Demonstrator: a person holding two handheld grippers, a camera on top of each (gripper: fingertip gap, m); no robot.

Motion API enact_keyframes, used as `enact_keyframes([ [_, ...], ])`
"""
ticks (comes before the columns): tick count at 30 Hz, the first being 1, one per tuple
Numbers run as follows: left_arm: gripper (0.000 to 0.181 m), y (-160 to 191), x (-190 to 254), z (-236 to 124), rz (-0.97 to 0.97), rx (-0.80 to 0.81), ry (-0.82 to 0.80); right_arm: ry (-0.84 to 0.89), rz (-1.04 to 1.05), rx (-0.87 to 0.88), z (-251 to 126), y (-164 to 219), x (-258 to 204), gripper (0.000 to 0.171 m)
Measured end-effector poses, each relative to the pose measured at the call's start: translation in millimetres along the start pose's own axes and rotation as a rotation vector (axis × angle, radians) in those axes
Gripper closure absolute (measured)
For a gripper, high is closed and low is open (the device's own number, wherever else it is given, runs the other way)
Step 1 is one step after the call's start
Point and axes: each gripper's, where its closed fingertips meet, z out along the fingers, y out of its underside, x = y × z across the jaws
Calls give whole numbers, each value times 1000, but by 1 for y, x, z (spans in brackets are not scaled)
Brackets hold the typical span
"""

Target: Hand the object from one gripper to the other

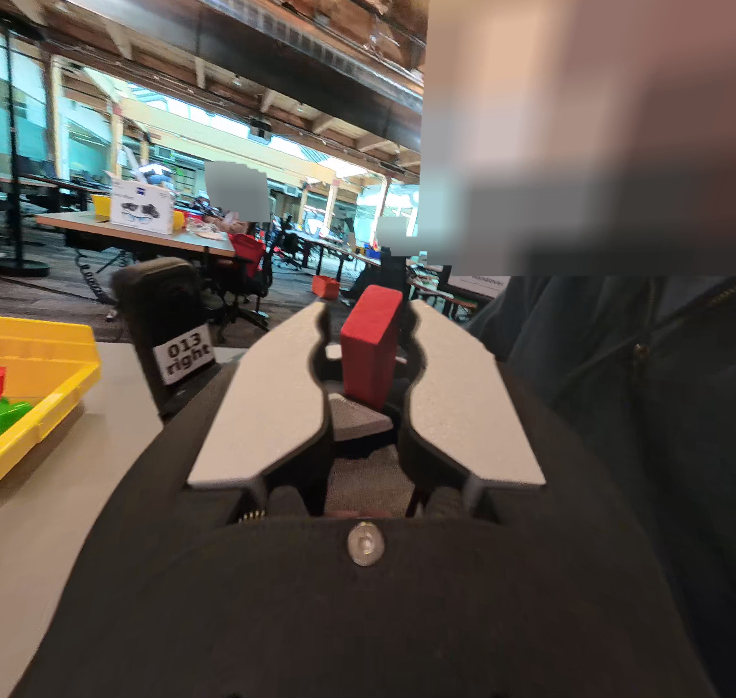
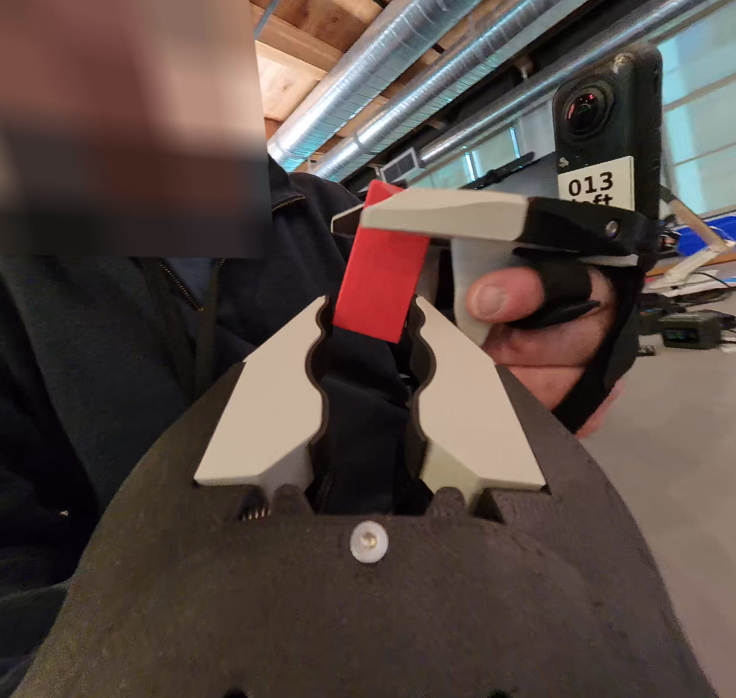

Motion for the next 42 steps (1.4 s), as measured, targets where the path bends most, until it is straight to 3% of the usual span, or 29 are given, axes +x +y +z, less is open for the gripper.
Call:
enact_keyframes([
  [1, 157, 4, 5, 3, 14, -25, 24, -22, -3, 5, 1, 1, -2, 136],
  [7, 160, 3, 6, 3, 9, -11, 21, 6, -12, 36, 0, -3, 4, 136],
  [11, 164, -13, -17, -10, 31, 32, -136, 339, -199, 68, -20, -24, 34, 129],
  [17, 163, -26, -49, -30, 31, 69, -380, 865, -455, -143, -48, -38, 59, 126],
  [23, 164, -25, -61, -34, 53, 64, -486, 1097, -530, -338, -50, -30, 75, 131],
  [32, 164, -26, -75, -44, -35, 118, -619, 1579, -902, -730, -67, -40, 85, 128],
  [35, 164, -26, -78, -46, -84, 165, -642, 1669, -959, -793, -70, -40, 91, 128],
  [42, 164, -25, -78, -50, -163, 266, -676, 1695, -989, -803, -64, -42, 95, 133],
])
